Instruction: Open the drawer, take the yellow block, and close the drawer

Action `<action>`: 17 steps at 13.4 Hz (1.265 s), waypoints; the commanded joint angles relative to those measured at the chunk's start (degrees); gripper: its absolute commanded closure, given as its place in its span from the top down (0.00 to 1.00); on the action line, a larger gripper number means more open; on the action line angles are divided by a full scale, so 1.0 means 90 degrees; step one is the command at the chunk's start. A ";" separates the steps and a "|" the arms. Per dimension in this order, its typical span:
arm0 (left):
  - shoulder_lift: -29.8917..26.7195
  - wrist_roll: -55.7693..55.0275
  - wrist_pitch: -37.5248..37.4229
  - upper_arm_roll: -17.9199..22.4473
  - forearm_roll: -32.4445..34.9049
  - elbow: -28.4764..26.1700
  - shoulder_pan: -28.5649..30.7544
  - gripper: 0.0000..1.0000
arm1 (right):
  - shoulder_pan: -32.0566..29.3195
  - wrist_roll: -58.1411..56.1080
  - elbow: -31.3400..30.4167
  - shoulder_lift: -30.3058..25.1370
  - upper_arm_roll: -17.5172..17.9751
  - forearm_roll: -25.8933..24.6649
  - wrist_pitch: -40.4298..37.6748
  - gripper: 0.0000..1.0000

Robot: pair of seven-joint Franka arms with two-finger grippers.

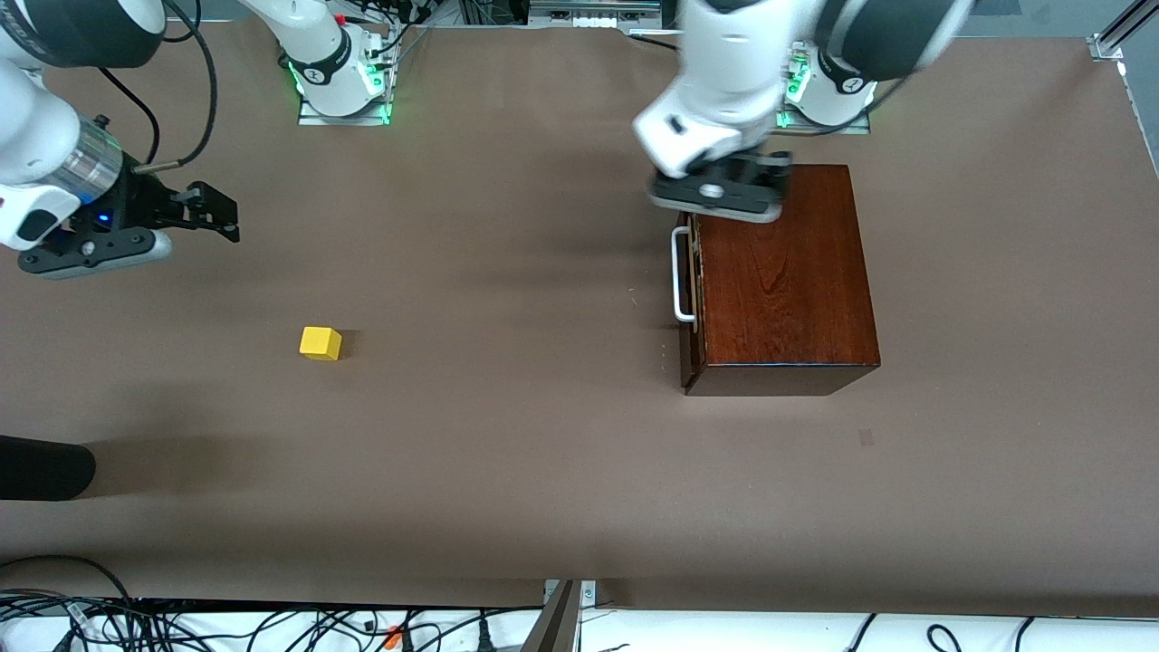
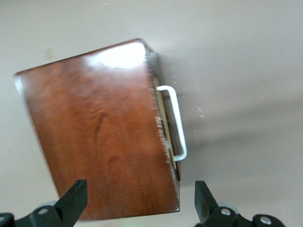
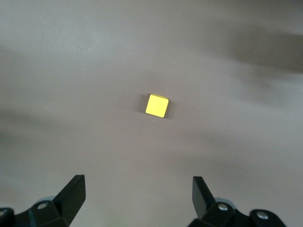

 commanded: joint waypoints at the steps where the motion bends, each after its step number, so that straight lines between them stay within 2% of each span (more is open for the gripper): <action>1: -0.0154 -0.0302 -0.0215 -0.0084 -0.0257 0.0141 0.0689 1.00 | 0.0185 0.0107 0.0061 0.0184 0.0021 -0.0008 0.0105 1.00; 3: -0.0418 -0.0253 -0.0273 0.0206 -0.0463 -0.0005 0.0896 1.00 | 0.0380 0.0107 0.0061 0.0223 0.0021 -0.0028 0.0086 1.00; 6: -0.0760 0.0485 -0.0274 0.1366 -0.0813 -0.0366 0.0809 1.00 | 0.0527 0.0116 0.0022 0.0185 0.0021 -0.0028 -0.0011 1.00; 9: -0.0916 0.1356 -0.0225 0.2159 -0.0971 -0.0484 0.0799 1.00 | 0.0537 0.0233 0.0052 0.0145 0.0030 -0.0028 -0.0216 1.00; 11: -0.1140 0.1902 0.0056 0.2521 -0.1000 -0.0775 0.0799 1.00 | 0.0527 0.0243 0.0052 0.0145 0.0011 -0.0037 -0.0207 1.00; 14: -0.1619 0.2888 0.0789 0.2922 -0.1117 -0.1576 0.0809 1.00 | 0.0469 0.0253 0.0042 0.0194 -0.0038 -0.0310 -0.0149 1.00; 17: -0.1620 0.2940 0.0829 0.3001 -0.1117 -0.1578 0.0809 1.00 | 0.0430 0.0253 0.0052 0.0204 -0.0135 -0.0330 0.0008 1.00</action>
